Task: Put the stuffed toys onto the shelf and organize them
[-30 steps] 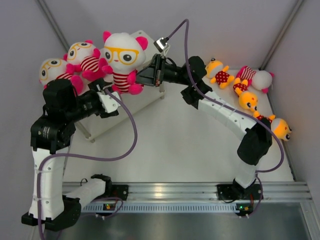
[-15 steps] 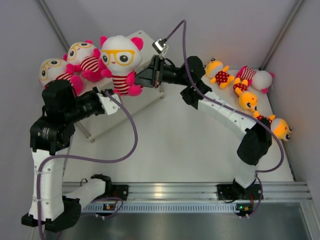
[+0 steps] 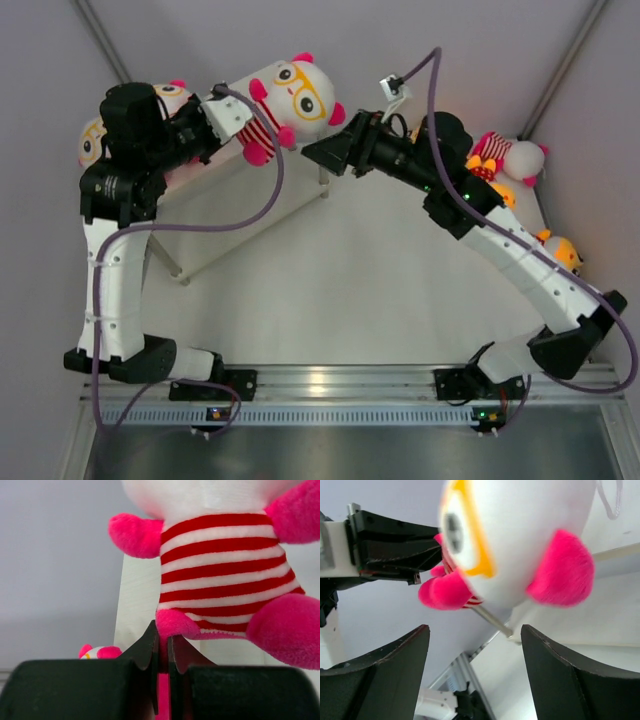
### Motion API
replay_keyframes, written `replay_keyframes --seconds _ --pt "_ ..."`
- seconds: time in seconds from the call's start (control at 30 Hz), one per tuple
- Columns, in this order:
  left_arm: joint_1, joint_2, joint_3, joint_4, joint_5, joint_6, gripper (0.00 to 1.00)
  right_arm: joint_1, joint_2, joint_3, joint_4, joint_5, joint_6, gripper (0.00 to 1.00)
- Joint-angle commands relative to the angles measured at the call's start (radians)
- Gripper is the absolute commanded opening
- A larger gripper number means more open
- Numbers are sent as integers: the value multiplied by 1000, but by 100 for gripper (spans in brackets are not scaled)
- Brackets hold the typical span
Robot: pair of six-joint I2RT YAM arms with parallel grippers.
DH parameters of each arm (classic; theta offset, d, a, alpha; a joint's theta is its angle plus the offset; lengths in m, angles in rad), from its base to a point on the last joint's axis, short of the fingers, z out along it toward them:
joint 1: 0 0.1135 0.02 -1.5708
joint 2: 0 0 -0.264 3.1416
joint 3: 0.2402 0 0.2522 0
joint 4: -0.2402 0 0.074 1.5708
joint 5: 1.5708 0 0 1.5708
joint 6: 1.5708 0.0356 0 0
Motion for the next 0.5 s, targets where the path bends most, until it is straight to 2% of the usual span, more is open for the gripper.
replay_keyframes --seconds 0.0,0.1,0.3,0.47 --pt "-7 59 67 113 -139 -150 0 -37 -113 -34 -122 210 -158 74" --pt "-20 89 70 147 -198 -211 0 -49 -161 -51 -173 280 -198 74" --pt "-101 106 18 254 -376 -290 0 -54 -196 -85 -185 293 -213 74" --pt "-148 147 12 268 -596 -342 0 -54 -193 -88 -207 288 -213 74"
